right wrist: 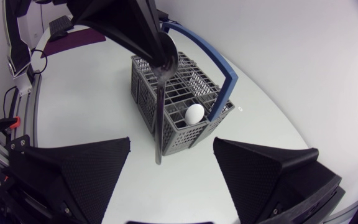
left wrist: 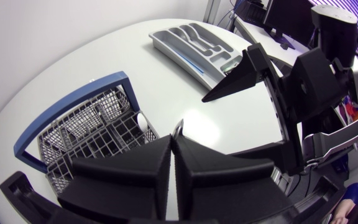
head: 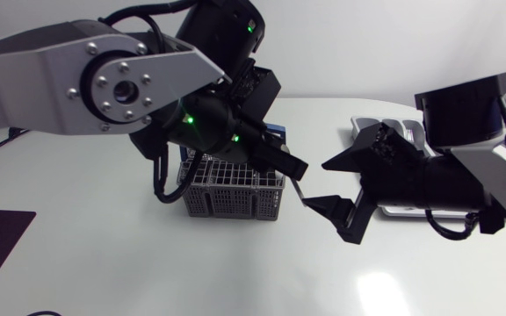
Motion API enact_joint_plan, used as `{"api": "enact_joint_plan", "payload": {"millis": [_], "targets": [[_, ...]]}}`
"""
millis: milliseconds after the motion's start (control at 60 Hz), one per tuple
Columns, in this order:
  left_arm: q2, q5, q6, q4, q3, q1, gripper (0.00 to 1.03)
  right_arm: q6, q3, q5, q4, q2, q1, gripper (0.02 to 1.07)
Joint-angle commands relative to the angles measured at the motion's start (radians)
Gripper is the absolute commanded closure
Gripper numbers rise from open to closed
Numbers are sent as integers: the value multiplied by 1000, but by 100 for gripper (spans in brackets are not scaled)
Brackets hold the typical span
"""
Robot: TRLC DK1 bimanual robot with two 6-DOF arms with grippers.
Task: Unload the cutlery basket into the drawer organizer.
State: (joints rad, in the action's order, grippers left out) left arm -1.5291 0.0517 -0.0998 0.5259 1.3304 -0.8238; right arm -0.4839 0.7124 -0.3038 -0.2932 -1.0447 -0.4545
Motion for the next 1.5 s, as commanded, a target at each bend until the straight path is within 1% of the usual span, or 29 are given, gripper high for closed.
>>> {"api": "enact_joint_plan", "payload": {"millis": [0,167,283,317,417,517,683,717,817,833,883,950,1050,1117,1133,1150,1217,1350,1483], "targets": [[-36,34,-41,14,41,12,100,47,25,22,29,-32,-27,13],[-54,103,-67,20,58,26,100,62,55,61,46,-67,-56,16],[-57,151,-84,22,64,35,100,70,87,65,49,-115,-61,17],[-57,154,-86,20,64,35,99,73,96,66,55,-130,-64,23],[-57,163,-92,22,64,38,100,79,108,74,58,-143,-76,33],[-57,174,-95,22,64,43,100,79,114,80,60,-150,-78,46],[-57,175,-98,22,62,48,100,82,111,81,69,-149,-76,71],[-57,177,-101,22,62,51,100,82,110,81,71,-146,-76,80],[-57,177,-106,22,61,60,100,82,105,81,72,-144,-76,92],[-57,177,-106,22,59,61,100,80,104,81,74,-143,-76,96],[-57,180,-107,22,59,63,99,80,101,81,77,-143,-76,102],[-57,181,-112,22,59,68,99,80,96,81,77,-143,-76,102],[-57,181,-112,22,59,72,90,79,94,78,74,-143,-78,101],[-55,181,-112,22,59,74,77,77,93,75,69,-144,-78,102],[-55,181,-112,22,59,74,76,77,91,74,69,-146,-78,102],[-55,181,-112,22,59,74,70,76,91,72,68,-146,-78,102],[-54,181,-113,22,67,78,55,76,90,60,60,-147,-76,102],[-46,183,-115,22,84,97,43,65,87,42,42,-152,-67,102],[-32,203,-123,19,105,130,40,39,81,29,14,-155,-56,102]]}}
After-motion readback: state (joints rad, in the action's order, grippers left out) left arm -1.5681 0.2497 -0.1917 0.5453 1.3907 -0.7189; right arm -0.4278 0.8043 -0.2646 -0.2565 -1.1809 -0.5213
